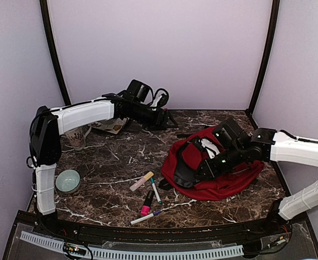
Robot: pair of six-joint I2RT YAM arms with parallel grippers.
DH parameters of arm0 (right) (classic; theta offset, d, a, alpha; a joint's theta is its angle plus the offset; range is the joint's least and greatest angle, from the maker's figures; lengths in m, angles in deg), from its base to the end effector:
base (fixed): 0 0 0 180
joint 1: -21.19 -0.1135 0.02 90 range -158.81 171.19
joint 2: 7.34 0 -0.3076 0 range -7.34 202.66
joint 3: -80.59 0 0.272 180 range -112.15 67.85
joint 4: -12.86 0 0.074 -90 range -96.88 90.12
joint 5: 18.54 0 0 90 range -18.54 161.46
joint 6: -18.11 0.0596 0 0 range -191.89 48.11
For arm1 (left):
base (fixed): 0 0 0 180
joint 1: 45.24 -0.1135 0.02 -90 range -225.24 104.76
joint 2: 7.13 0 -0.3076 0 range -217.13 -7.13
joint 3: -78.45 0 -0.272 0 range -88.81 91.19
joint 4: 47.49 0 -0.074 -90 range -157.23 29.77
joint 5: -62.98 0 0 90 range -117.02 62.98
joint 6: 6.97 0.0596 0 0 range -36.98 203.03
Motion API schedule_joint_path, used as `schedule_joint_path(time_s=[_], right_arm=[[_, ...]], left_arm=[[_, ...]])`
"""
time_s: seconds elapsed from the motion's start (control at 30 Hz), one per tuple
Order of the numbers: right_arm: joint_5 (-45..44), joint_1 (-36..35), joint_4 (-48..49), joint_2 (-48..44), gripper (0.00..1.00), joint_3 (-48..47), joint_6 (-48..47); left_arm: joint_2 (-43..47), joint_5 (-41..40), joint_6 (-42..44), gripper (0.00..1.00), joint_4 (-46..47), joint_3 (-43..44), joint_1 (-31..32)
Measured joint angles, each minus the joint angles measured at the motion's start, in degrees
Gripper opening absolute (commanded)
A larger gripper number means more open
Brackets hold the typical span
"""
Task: Pack the student bag
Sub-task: Place the student bag in the largest pocket of the bag, then grab the largest pocket of the student bag.
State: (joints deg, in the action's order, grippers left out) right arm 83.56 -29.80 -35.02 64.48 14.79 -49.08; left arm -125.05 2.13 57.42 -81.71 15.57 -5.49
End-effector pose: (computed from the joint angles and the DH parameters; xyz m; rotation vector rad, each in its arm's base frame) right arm 0.1618 0.2196 0.2703 -0.7374 2.5602 0.7467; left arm 0.3960 -0.3671 0.3092 0.5999 2.2744 -1.1650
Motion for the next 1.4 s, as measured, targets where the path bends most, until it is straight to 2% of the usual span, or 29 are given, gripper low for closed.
schedule_joint_path(time_s=[0.23,0.33,0.4,0.53,0.67,0.87,1.07,1.4], right_arm=[[-0.8,0.0,0.2,0.2,0.55,-4.1,2.8],[-2.3,0.2,-0.4,-0.5,0.69,-5.3,3.6],[-4.6,0.5,-1.2,-1.7,0.74,-6.3,4.2],[-11.1,3.1,-3.3,-4.1,0.75,-9.9,6.0],[-13.9,9.2,-3.7,-4.3,0.73,-14.8,8.0],[-8.9,17.5,-3.7,3.6,0.7,-22.1,10.7],[-3.7,21.6,-6.0,13.5,0.68,-27.7,11.9],[-0.3,24.2,-10.1,11.9,0.68,-26.1,12.0]], left_arm=[[-0.6,4.5,4.1,0.68,-0.3,1.1,-0.1],[-1.0,5.3,5.4,0.68,-0.4,2.2,-0.1],[-1.7,5.7,6.4,0.67,-0.5,3.7,-0.1],[-3.3,5.7,7.6,0.65,-1.0,6.8,-0.1],[-3.8,5.5,8.1,0.64,-1.5,7.5,-0.1],[-4.0,2.2,10.8,0.62,-2.2,7.5,1.1],[-7.2,-0.5,15.5,0.55,-1.8,11.2,3.6],[-20.9,-3.0,17.3,0.46,-1.4,24.0,4.1]])
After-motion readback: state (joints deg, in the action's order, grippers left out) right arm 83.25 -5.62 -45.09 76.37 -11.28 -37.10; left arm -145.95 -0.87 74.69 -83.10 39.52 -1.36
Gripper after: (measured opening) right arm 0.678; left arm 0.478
